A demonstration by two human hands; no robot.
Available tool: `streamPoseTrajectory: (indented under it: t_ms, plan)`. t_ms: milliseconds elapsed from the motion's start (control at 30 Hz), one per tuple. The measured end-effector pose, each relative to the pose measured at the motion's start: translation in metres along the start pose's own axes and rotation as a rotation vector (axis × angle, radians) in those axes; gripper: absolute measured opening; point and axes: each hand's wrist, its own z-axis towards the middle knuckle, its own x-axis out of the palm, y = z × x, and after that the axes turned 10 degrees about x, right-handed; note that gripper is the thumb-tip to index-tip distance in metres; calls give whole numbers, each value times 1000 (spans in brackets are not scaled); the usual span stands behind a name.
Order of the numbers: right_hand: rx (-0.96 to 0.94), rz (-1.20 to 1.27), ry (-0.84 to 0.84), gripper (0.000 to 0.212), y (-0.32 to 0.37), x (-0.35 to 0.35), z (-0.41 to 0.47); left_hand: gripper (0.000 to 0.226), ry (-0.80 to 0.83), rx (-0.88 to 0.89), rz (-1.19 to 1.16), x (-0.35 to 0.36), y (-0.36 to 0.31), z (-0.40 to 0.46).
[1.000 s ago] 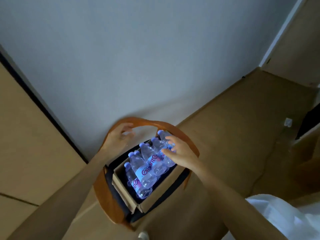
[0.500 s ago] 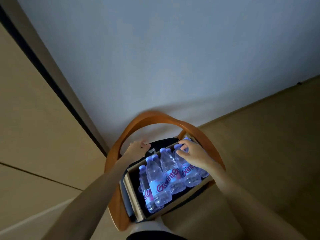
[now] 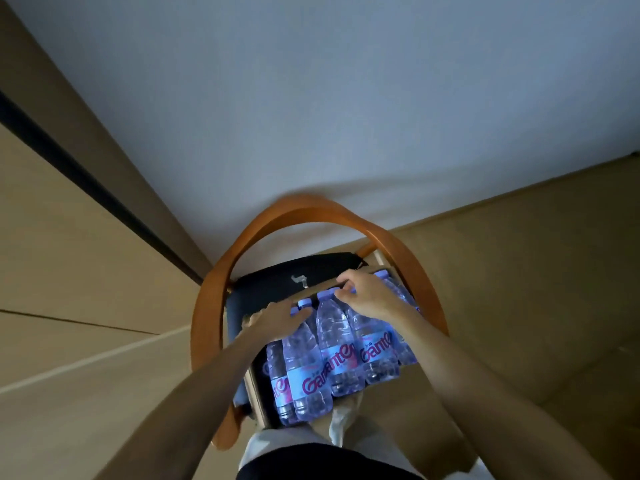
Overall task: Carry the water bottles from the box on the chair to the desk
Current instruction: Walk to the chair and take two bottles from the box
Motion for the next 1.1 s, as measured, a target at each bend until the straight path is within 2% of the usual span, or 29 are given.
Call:
streamPoseTrajectory:
  t_ms: [133,267,400,533,667,833,1100]
  plan:
    - [-15,-43,64,35,2,0,18,50,-19,-24,-31,-4,3,-4]
    - [-83,-152,103,29,12,4,33,33,-93,-81,-105,-8,8,-21]
    - [-133,-359,169,41,29,12,48,31,-194,-172,-183,-7,11,-45]
    - [-119,-553,252,41,33,24,53,34,-286,-252,-235,-2,5,-68]
    - [-175,-638,187,38,35,29,49,32,-286,-255,-203,-1,-2,-83]
    - [-283,-678,209,26,42,14,39,27,-302,-218,-131,5,-15,-93]
    - [-488,-633,183,26,43,2,25,22,-376,-243,-90,18,-34,-133]
